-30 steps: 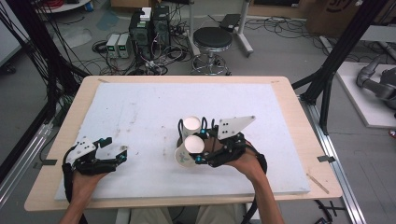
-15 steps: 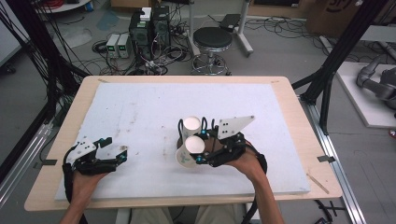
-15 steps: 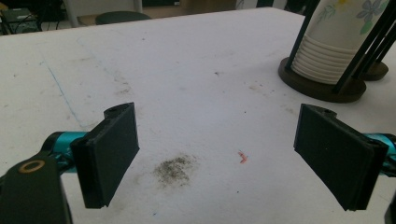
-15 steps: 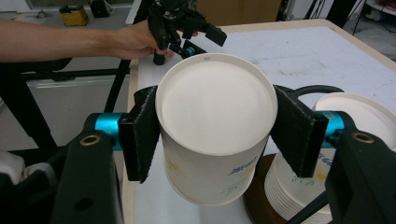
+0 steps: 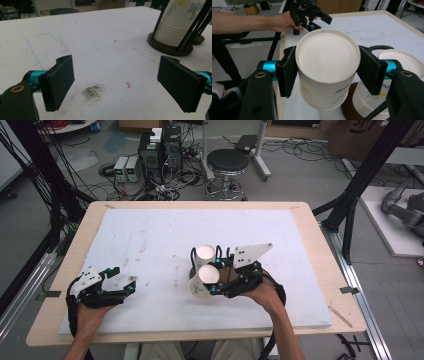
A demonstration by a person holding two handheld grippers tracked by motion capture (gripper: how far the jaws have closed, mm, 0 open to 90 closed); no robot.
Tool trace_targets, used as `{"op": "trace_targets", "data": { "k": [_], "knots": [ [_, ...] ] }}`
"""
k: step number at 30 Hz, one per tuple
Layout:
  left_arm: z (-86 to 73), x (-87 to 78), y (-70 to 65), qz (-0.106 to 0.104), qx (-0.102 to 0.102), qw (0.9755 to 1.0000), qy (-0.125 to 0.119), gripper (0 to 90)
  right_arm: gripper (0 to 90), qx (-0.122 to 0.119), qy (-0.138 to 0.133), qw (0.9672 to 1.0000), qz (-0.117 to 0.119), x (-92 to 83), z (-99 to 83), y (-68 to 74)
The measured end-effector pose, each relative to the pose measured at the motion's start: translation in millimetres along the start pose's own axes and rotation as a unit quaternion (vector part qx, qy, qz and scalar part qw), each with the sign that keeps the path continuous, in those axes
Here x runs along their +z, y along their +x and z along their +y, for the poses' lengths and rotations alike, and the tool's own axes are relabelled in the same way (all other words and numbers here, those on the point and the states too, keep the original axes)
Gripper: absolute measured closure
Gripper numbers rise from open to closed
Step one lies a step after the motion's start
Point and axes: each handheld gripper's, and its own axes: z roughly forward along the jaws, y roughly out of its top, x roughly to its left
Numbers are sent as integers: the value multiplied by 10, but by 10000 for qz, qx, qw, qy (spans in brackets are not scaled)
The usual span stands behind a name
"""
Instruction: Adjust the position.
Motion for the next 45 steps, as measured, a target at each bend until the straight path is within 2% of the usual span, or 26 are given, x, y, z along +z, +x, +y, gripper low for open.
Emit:
{"op": "trace_targets", "data": {
  "k": [5, 7, 9, 11, 12, 15, 17, 18, 19, 20, 21, 22, 23, 26, 27, 28, 29, 30, 31, 32, 33, 36, 38, 41, 42, 45],
  "knots": [
    [6, -4, -8, -102, 57, 9999, -59, 143, 375, 36, 10, 10000, 10, 1, -1, -2],
    [28, -16, -8, -228, 35, 9996, -162, 141, 375, 27, 11, 10000, 22, 0, -1, -2],
    [91, -29, -24, -563, -6, 9982, -208, 140, 375, 16, 11, 10000, 13, -10, -4, -6],
    [119, -35, -37, -641, 48, 9977, -206, 141, 375, 29, 0, 10000, 19, -13, -5, -8],
    [178, -47, -53, -829, 102, 9961, -275, 140, 375, 32, 2, 10000, 11, -15, -7, -10],
    [241, -62, -64, -970, 202, 9946, -313, 140, 375, 27, 36, 10000, 42, -18, -9, -16],
    [299, -73, -67, -1147, 290, 9924, -325, 140, 375, 19, 16, 10000, 46, -17, -10, -20],
    [354, -77, -71, -1318, 383, 9900, -313, 140, 375, 22, 11, 10000, 54, -21, -9, -25],
    [354, -77, -71, -1318, 383, 9900, -313, 140, 375, 61, 11, 10000, 63, -25, -10, -22],
    [407, -73, -77, -1475, 466, 9875, -300, 138, 375, 44, 9, 10000, 74, -28, -10, -26],
    [407, -73, -77, -1475, 466, 9875, -300, 138, 375, 50, 2, 10000, 84, -29, -9, -25],
    [462, -53, -96, -1647, 538, 9845, -272, 138, 375, 45, 9, 9999, 96, -29, -9, -27],
    [462, -53, -96, -1647, 538, 9845, -272, 137, 375, 14, -6, 9999, 105, -25, -7, -30],
    [546, 11, -161, -1961, 668, 9780, -259, 137, 375, 33, -9, 9999, 123, -22, -4, -30],
    [574, 42, -192, -2069, 726, 9753, -248, 137, 375, 32, -14, 9999, 132, -19, -2, -32],
    [624, 112, -262, -2281, 829, 9698, -233, 136, 375, -6, -29, 9998, 174, -11, 3, -39],
    [645, 149, -298, -2377, 865, 9671, -253, 135, 375, -1, -19, 9998, 184, -10, 7, -38],
    [645, 149, -298, -2377, 865, 9671, -253, 135, 375, -25, -32, 9998, 196, -6, 12, -39],
    [664, 184, -333, -2464, 893, 9646, -273, 135, 375, -25, -32, 9998, 196, -6, 12, -39],
    [699, 249, -403, -2646, 907, 9596, -313, 134, 375, -43, -38, 9997, 235, -5, 21, -36],
    [699, 249, -403, -2646, 907, 9596, -313, 133, 375, -49, -56, 9997, 252, -3, 25, -34],
    [745, 345, -529, -2864, 944, 9528, -360, 127, 375, -67, -80, 9995, 307, -2, 30, -33],
    [751, 367, -556, -2888, 945, 9520, -357, 127, 375, -74, -86, 9994, 327, 2, 32, -33],
    [763, 449, -663, -3028, 990, 9474, -323, 127, 375, -62, -65, 9994, 326, 6, 34, -29],
    [763, 449, -663, -3028, 990, 9474, -323, 128, 375, -63, -67, 9993, 362, 11, 35, -27],
    [759, 554, -797, -3190, 1081, 9413, -250, 127, 375, -107, -87, 9992, 377, 25, 44, -26]
  ]
}}
